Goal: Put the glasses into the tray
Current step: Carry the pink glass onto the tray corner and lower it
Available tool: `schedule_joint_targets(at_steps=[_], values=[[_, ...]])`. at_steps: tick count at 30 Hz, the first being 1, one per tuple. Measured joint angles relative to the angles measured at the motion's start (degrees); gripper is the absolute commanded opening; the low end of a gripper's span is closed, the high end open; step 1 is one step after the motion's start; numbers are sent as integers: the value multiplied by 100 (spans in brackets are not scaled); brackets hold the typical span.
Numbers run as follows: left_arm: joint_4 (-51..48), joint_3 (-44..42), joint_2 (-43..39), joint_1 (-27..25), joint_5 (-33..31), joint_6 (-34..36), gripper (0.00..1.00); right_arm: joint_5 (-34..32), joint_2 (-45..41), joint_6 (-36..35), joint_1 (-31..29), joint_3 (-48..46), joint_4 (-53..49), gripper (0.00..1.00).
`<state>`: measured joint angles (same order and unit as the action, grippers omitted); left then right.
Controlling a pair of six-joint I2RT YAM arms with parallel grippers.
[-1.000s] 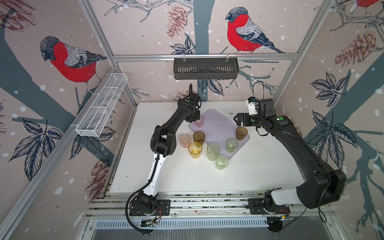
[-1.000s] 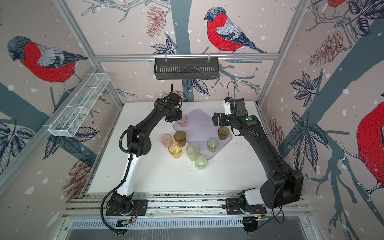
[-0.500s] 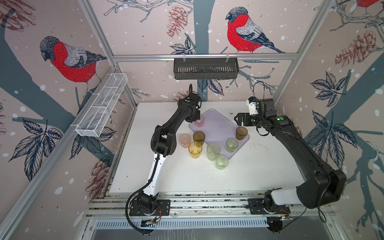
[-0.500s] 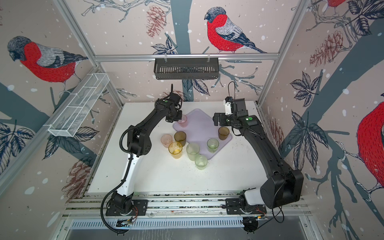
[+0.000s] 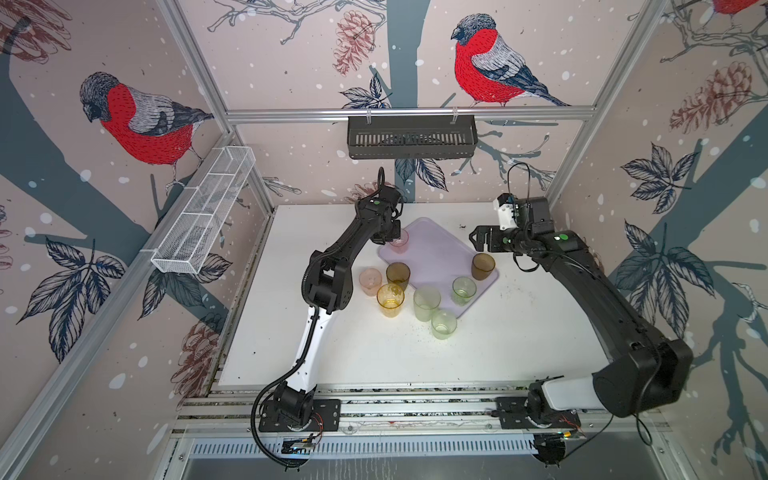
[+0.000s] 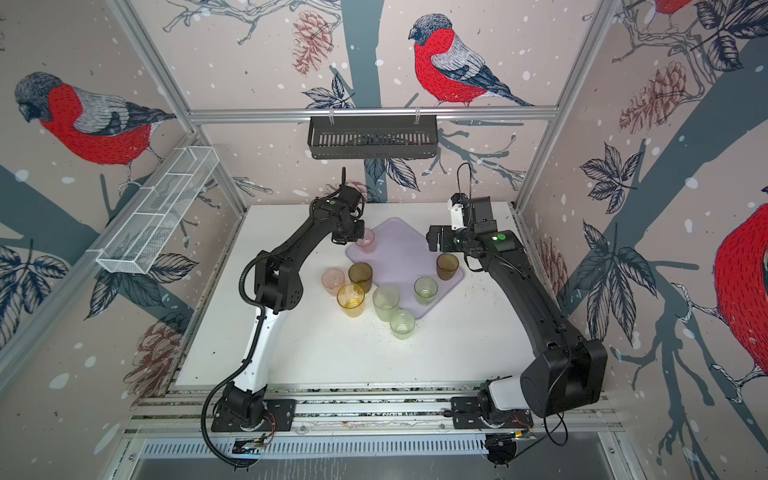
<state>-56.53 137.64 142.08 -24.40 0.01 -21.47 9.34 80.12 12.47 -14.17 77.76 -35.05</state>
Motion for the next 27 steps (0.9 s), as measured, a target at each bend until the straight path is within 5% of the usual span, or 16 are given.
schedule_joint_targets(at_steps=[27], values=[[20,-66,13,-4,-15,-55,6,44,0,0,39,0,2,100]])
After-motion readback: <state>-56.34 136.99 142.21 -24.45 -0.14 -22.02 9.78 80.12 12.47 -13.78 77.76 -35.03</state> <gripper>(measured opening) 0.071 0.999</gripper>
